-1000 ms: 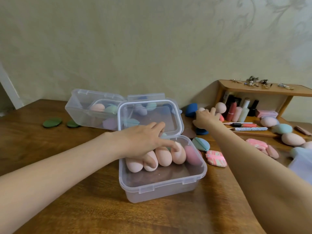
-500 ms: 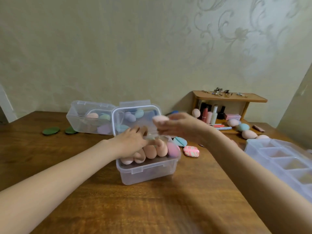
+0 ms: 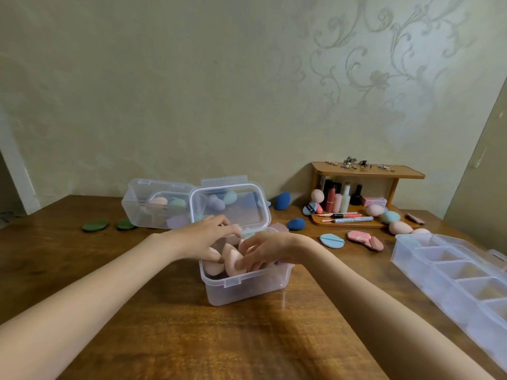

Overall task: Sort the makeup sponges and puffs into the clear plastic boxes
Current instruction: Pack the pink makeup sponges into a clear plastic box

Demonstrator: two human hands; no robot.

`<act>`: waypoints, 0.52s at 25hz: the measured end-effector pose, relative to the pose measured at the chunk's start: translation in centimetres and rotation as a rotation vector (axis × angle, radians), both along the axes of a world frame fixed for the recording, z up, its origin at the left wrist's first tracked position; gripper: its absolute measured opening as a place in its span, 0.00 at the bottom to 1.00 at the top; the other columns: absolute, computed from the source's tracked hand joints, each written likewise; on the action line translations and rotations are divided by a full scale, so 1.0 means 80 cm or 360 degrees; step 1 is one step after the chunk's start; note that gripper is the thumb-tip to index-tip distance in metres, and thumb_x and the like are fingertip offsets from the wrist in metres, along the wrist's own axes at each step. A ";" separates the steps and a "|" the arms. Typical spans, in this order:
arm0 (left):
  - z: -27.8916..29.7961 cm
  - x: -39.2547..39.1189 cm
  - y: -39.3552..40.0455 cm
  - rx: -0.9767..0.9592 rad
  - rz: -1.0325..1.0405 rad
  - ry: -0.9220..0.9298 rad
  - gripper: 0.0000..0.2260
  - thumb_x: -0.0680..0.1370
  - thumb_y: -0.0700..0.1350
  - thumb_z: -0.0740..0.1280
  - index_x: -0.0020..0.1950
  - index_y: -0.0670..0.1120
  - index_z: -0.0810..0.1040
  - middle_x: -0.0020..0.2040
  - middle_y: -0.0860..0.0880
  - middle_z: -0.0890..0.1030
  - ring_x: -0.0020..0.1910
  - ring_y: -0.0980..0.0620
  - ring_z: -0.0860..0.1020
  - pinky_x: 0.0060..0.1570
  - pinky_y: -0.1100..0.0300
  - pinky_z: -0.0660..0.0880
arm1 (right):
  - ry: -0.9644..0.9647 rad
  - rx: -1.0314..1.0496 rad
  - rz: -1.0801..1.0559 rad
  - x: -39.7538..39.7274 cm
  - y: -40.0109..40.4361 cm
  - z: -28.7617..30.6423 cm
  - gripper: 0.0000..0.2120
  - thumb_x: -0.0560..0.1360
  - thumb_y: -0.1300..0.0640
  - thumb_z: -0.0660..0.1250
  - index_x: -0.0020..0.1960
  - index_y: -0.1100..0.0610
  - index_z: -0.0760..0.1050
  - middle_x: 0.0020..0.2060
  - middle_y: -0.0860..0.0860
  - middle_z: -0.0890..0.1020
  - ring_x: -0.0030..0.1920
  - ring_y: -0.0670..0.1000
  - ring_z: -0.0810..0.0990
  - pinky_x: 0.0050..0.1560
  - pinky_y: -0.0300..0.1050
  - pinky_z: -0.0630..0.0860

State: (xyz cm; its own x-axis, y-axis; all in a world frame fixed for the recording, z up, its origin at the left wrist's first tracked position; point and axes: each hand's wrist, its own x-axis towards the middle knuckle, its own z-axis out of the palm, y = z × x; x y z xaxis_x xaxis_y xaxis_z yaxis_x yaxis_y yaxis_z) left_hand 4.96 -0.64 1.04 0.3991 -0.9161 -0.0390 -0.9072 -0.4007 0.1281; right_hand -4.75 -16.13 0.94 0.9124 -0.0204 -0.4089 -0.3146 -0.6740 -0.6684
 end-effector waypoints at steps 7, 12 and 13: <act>-0.001 0.010 0.001 0.0040 0.0129 0.0179 0.17 0.75 0.39 0.63 0.62 0.55 0.74 0.58 0.52 0.66 0.63 0.51 0.65 0.65 0.55 0.65 | -0.0066 -0.0211 0.0014 0.006 0.016 -0.004 0.19 0.72 0.46 0.69 0.60 0.54 0.78 0.48 0.48 0.78 0.46 0.44 0.75 0.45 0.35 0.72; -0.014 0.010 -0.019 -0.0167 0.0189 0.0137 0.08 0.76 0.42 0.66 0.51 0.54 0.78 0.51 0.50 0.67 0.56 0.50 0.67 0.62 0.52 0.68 | 0.0001 -0.0265 -0.0123 0.013 0.021 -0.001 0.22 0.72 0.46 0.69 0.60 0.58 0.76 0.49 0.53 0.81 0.49 0.47 0.77 0.54 0.41 0.74; -0.014 0.011 -0.019 -0.0176 0.0199 0.0177 0.07 0.75 0.43 0.67 0.50 0.54 0.79 0.51 0.50 0.67 0.56 0.51 0.67 0.63 0.51 0.67 | -0.0007 -0.0289 -0.0114 0.014 0.025 -0.001 0.22 0.72 0.46 0.68 0.60 0.59 0.75 0.50 0.54 0.81 0.48 0.47 0.77 0.49 0.39 0.74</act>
State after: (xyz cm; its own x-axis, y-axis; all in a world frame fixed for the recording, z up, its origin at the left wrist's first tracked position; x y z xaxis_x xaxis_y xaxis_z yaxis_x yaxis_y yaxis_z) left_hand 5.86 -2.17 -0.12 0.5087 -0.8609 0.0089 -0.8291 -0.4871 0.2744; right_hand -3.66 -14.15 0.88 0.9076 -0.1587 -0.3888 -0.3638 -0.7595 -0.5392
